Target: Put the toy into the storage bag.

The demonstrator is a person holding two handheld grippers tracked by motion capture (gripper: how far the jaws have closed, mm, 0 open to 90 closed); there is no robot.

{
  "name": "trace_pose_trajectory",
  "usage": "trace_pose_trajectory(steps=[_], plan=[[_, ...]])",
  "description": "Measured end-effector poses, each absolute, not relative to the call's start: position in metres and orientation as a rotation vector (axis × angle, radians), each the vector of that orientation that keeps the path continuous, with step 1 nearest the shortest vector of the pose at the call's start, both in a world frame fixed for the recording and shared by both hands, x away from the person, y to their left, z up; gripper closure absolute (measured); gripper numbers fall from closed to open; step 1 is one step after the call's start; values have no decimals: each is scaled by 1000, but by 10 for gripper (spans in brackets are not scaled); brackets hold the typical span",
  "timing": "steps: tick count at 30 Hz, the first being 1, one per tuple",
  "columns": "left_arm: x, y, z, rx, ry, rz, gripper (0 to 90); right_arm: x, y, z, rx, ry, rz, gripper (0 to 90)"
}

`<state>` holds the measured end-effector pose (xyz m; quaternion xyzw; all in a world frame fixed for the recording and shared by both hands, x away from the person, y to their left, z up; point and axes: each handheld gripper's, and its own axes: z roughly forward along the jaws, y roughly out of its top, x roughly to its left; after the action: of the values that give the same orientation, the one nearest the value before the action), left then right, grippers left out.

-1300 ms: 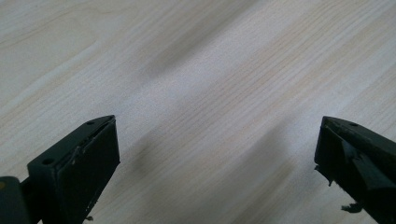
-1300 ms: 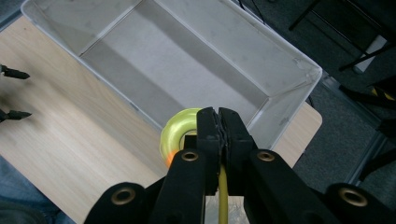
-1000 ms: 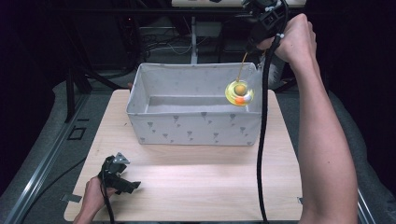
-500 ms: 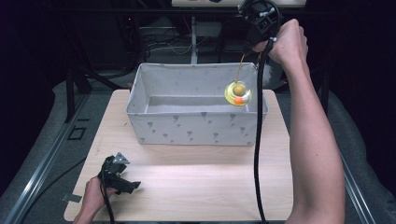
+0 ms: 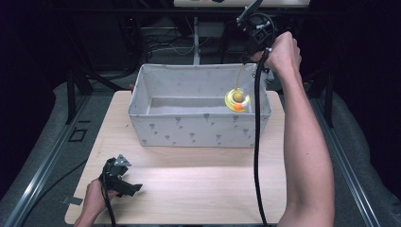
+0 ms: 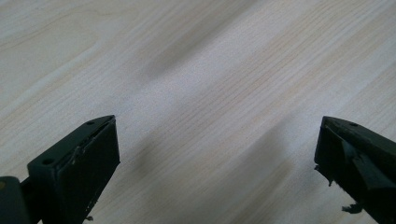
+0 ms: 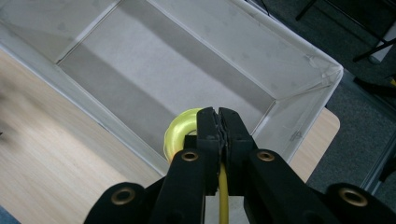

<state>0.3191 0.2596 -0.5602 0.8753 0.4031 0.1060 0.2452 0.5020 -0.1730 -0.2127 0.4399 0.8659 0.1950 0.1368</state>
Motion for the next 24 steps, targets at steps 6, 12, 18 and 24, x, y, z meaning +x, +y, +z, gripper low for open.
trace_pose_trajectory(steps=[6,12,18,24], plan=[[319,260,-560,2389,1101,289,2,508,-174,-225,1288,2520,552,884],[319,259,-560,2387,1102,289,2,514,-177,-242,1301,2536,550,884],[319,259,-561,2392,1099,289,2,518,-180,-252,1309,2542,553,884],[319,259,-561,2389,1100,286,2,521,-183,-266,1322,2539,545,883]])
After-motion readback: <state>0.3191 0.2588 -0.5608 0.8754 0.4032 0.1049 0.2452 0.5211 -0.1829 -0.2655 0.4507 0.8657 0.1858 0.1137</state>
